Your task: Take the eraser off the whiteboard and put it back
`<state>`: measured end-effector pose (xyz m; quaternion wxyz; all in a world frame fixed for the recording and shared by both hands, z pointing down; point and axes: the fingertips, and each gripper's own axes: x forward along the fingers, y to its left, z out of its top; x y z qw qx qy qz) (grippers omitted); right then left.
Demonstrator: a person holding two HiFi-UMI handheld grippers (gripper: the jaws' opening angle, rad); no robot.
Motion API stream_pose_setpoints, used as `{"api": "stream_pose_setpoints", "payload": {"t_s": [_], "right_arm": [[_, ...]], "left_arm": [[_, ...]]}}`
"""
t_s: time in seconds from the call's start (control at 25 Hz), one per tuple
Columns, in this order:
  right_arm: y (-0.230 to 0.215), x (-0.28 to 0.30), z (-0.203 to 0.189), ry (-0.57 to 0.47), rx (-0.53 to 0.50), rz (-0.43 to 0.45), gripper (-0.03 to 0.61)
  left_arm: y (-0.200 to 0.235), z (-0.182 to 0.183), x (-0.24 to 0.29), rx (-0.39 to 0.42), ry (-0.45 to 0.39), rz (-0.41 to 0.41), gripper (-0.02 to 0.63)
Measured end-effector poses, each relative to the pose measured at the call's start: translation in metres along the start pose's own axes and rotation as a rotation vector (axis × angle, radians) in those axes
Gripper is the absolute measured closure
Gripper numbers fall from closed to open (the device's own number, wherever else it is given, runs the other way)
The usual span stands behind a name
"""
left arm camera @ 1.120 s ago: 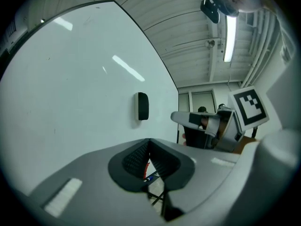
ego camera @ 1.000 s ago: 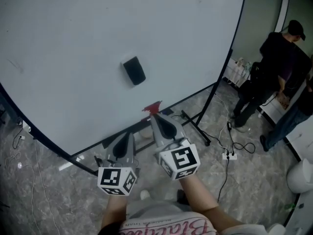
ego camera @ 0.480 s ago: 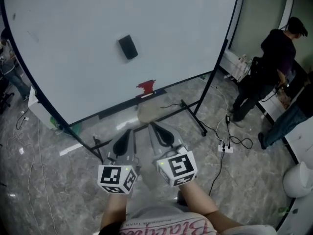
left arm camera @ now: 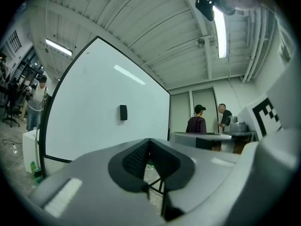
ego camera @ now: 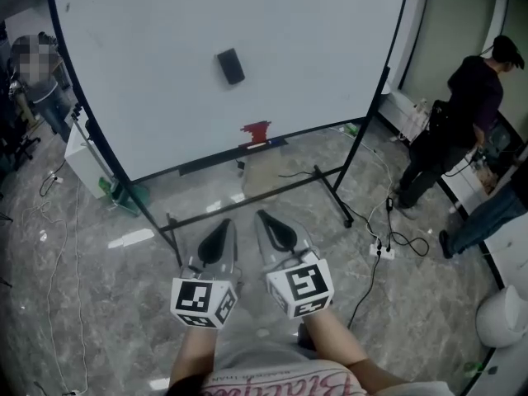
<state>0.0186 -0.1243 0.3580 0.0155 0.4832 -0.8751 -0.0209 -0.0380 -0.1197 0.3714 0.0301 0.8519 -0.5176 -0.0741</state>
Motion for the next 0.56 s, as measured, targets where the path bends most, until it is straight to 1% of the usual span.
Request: {"api": "stream_pose_setpoints", "payload": {"t_s": [0.24, 0.56], "right_arm": [[0.003, -0.008, 0.003, -0.008, -0.001, -0.008, 0.578], [0.007, -0.017, 0.004, -0.014, 0.007, -0.018, 0.578]], "left_arm": [[-0.006, 0.008, -0.005, 0.012, -0.018, -0.005, 0.614], [-0.013, 0.009, -0.014, 0.019, -0.021, -0.012, 0.614]]}}
